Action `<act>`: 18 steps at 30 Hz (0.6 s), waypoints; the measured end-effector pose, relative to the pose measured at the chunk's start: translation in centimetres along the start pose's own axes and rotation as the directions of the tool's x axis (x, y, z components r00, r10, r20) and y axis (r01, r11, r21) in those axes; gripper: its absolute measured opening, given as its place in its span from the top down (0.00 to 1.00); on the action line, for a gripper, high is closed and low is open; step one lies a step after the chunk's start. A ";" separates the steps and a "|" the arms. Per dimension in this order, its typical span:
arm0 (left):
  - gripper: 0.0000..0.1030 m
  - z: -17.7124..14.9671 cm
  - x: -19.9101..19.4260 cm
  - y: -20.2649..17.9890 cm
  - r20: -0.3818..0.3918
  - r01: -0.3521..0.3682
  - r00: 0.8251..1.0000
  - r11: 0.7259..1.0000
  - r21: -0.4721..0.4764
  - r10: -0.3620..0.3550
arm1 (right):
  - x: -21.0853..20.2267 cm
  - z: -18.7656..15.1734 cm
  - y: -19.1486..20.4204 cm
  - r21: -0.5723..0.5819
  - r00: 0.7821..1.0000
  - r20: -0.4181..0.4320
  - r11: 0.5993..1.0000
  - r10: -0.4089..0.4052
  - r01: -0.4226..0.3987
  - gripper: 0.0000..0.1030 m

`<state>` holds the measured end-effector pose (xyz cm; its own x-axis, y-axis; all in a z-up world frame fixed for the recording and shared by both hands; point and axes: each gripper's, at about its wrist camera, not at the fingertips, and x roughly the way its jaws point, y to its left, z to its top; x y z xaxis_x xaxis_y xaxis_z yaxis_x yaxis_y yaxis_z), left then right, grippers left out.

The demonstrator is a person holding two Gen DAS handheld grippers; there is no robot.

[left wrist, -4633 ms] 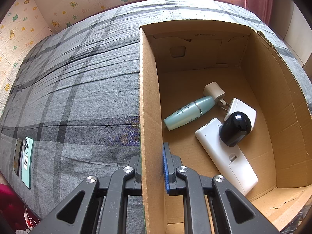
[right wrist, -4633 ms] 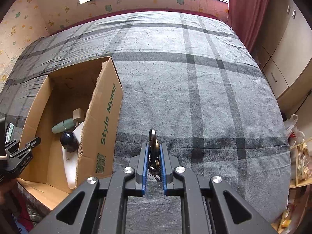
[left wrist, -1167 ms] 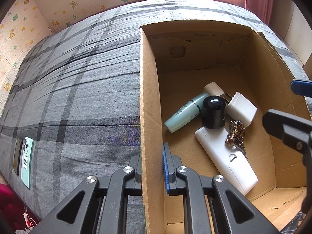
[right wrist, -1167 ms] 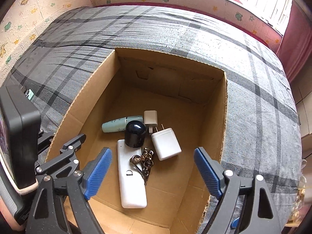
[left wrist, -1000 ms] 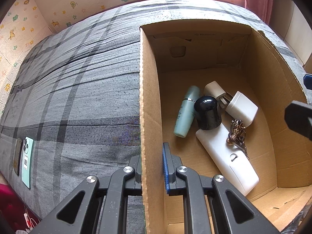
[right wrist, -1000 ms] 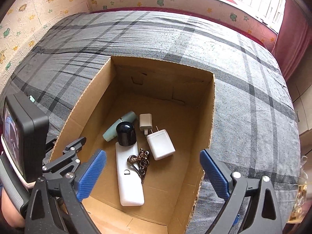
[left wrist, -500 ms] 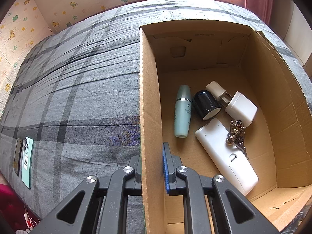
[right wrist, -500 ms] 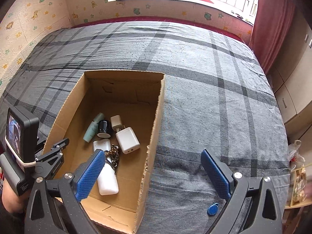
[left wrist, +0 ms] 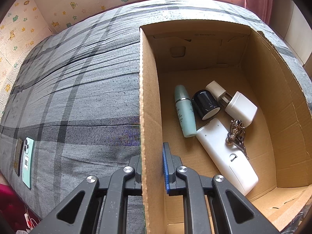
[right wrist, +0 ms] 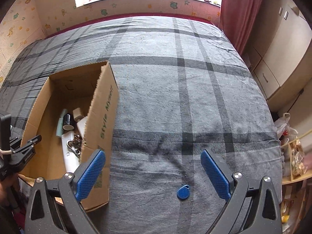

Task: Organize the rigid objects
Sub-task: 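Move the right tool to the blue key fob on the bed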

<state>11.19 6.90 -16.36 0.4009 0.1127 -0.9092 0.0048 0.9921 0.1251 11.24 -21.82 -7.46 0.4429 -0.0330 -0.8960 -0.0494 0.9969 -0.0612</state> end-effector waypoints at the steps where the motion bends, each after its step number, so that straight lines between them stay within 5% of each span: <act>1: 0.86 0.0 0.0 0.0 0.000 -0.001 1.000 1.000 0.000 0.001 | 0.3 -0.4 -0.6 0.007 1.000 -0.007 1.000 -0.008 0.008 0.03; 18: 0.86 0.0 -0.2 -0.3 0.000 -0.012 1.000 1.000 0.006 0.012 | 7.9 -7.4 -6.2 0.151 0.988 -0.146 0.986 -0.050 0.072 0.03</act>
<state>11.11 6.58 -16.18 0.4007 0.1244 -0.9077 0.0055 0.9904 0.1382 8.40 -28.76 -17.40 0.3091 -0.0925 -0.9465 0.1179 0.9913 -0.0583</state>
